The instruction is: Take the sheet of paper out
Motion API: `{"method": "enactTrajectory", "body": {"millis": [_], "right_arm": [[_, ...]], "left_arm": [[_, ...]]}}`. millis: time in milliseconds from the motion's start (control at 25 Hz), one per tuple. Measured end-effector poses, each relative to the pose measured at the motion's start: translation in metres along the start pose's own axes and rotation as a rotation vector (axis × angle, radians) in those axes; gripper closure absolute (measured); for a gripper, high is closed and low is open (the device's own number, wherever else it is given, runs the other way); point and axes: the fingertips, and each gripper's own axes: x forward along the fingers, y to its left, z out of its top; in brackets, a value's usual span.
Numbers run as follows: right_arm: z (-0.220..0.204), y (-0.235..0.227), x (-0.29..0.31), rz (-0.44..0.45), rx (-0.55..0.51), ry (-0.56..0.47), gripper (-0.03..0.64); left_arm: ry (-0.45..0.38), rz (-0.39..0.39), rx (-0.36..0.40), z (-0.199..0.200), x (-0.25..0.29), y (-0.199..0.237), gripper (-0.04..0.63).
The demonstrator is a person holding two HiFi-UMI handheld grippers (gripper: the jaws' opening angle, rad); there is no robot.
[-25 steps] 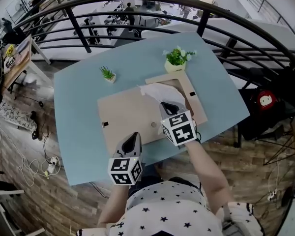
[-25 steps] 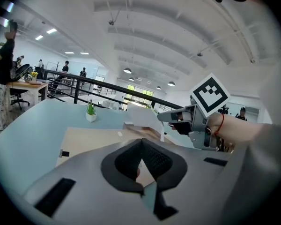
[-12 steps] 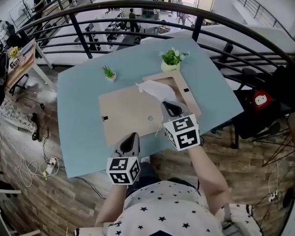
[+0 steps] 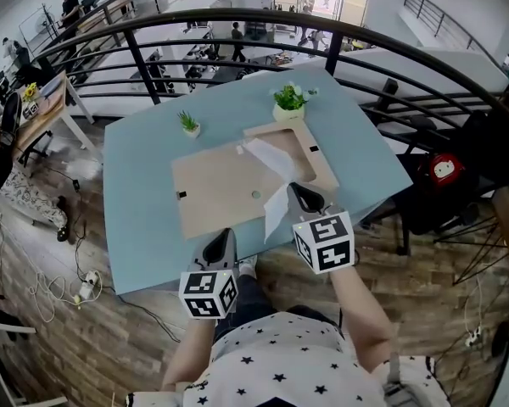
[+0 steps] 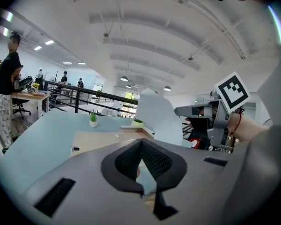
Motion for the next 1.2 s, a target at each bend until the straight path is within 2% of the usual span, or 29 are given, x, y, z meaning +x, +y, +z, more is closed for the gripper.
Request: {"method": "enactTrajectory", "body": {"millis": [680, 1200], "right_arm": [[-0.013, 0.011, -0.071, -0.048, 0.049, -0.065, 0.612], [-0.018, 0.010, -0.081, -0.049, 0.074, -0.081, 0.612]], "left_arm": [[-0.025, -0.021, 0.005, -0.007, -0.037, -0.026, 0.594], [-0.040, -0.024, 0.002, -0.003, -0.041, -0.032, 0.594]]}}
